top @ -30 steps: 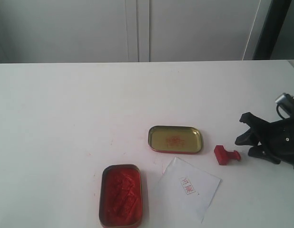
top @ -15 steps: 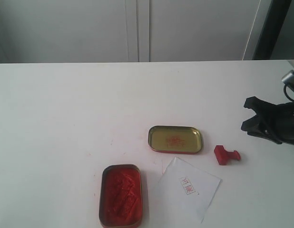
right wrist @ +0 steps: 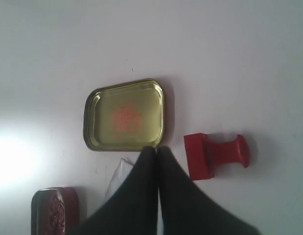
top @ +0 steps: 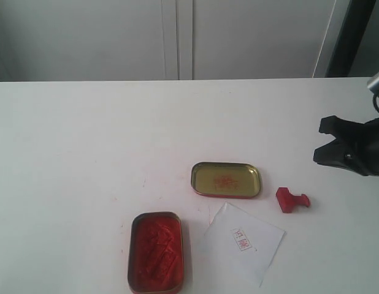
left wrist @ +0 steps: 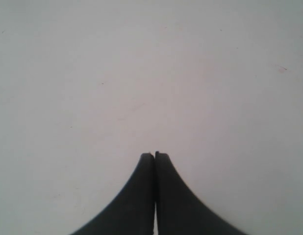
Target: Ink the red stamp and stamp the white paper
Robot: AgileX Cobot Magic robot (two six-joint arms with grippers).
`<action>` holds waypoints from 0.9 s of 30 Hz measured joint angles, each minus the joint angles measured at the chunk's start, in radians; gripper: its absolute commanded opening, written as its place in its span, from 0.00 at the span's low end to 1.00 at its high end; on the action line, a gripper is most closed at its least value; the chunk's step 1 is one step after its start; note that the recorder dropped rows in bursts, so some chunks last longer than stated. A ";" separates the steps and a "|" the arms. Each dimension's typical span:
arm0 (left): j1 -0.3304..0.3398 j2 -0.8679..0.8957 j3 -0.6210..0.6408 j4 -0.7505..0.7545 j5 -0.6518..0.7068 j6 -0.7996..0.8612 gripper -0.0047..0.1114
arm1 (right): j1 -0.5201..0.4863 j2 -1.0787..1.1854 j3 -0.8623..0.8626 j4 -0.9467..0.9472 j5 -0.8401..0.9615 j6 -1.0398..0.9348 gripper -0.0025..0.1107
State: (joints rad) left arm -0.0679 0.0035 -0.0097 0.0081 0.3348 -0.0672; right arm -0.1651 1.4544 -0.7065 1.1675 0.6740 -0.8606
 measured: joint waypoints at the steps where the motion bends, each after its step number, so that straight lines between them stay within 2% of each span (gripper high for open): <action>1: 0.000 0.000 0.000 0.000 0.000 0.000 0.04 | 0.000 -0.014 0.000 -0.022 0.000 0.018 0.02; 7: 0.000 0.000 0.000 0.000 0.000 0.000 0.04 | 0.000 -0.097 0.000 -0.195 -0.005 0.156 0.02; 17: 0.000 0.000 0.000 0.000 0.000 0.000 0.04 | 0.000 -0.234 0.000 -0.646 0.016 0.448 0.02; 27: 0.000 0.000 0.000 0.000 0.000 0.000 0.04 | 0.000 -0.340 0.000 -0.966 0.090 0.615 0.02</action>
State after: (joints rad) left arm -0.0679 0.0035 -0.0097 0.0081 0.3348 -0.0672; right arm -0.1655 1.1147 -0.7065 0.2017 0.7639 -0.2456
